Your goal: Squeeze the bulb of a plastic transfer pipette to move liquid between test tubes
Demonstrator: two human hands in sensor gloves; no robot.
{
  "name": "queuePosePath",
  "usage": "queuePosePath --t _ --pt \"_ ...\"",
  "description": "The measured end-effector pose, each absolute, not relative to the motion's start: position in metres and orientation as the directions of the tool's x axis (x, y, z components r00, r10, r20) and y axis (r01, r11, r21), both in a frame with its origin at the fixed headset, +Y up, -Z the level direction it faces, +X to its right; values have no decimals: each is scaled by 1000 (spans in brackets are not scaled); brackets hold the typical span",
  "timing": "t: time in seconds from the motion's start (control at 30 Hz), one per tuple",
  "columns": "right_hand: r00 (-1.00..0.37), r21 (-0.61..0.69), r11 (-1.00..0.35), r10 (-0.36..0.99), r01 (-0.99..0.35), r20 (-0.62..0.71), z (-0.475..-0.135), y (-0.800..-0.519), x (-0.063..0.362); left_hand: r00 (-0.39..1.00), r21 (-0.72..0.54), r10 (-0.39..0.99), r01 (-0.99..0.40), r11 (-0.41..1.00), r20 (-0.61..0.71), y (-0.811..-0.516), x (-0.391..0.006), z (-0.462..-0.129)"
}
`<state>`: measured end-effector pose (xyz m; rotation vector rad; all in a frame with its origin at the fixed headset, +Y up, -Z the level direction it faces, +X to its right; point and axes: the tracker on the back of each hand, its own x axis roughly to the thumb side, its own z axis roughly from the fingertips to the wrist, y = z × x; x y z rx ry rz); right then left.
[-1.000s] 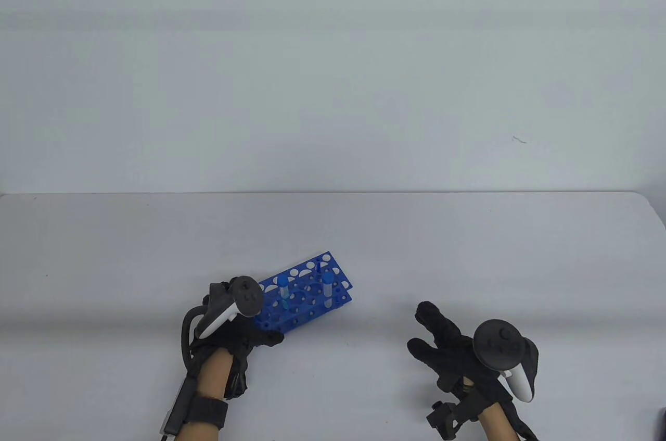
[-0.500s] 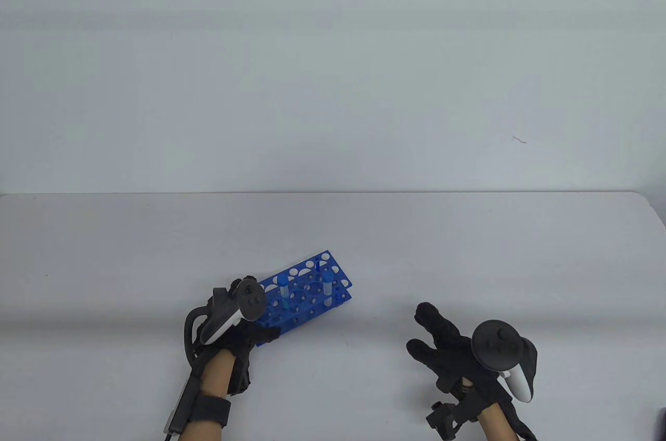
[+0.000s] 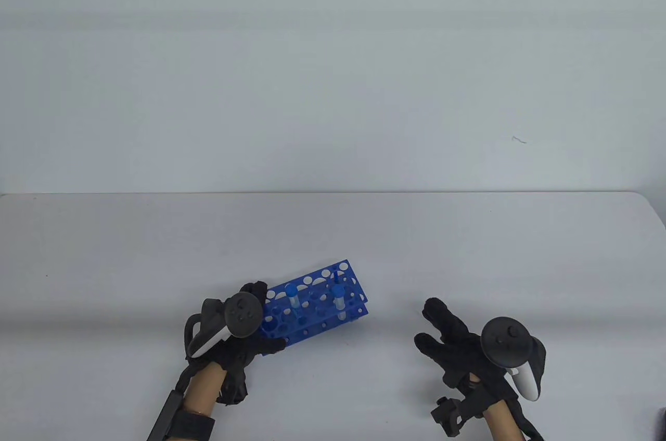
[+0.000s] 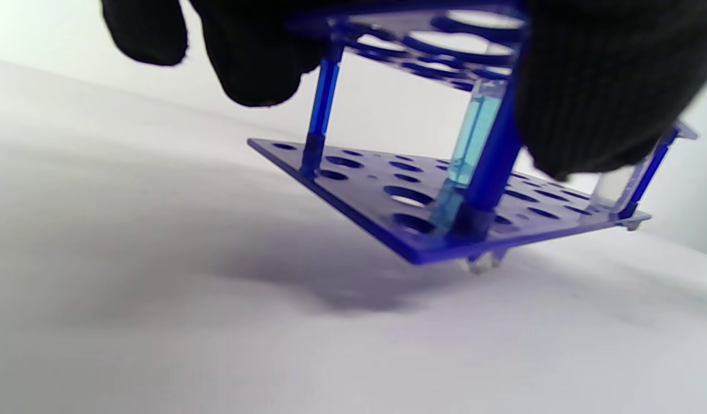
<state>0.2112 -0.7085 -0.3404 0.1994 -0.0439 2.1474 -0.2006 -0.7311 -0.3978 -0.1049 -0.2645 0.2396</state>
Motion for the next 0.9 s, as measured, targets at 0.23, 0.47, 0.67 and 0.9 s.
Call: queuePosePath --t 0.23,0.47,0.67,0.9 --pt "-520 25 -529 840 -848 153 -340 -707 217 896 -157 227 -179 971 382 -725 -179 -371" --pt "-516 19 -525 843 -851 149 -340 -707 218 865 -187 210 -138 973 455 -738 -158 -357" --pt "-521 22 -530 840 -848 149 -340 -707 218 854 -198 186 -100 975 486 -744 -151 -354" --pt "-530 34 -540 835 -841 148 -339 -709 216 846 -207 174 -77 975 504 -752 -146 -354"
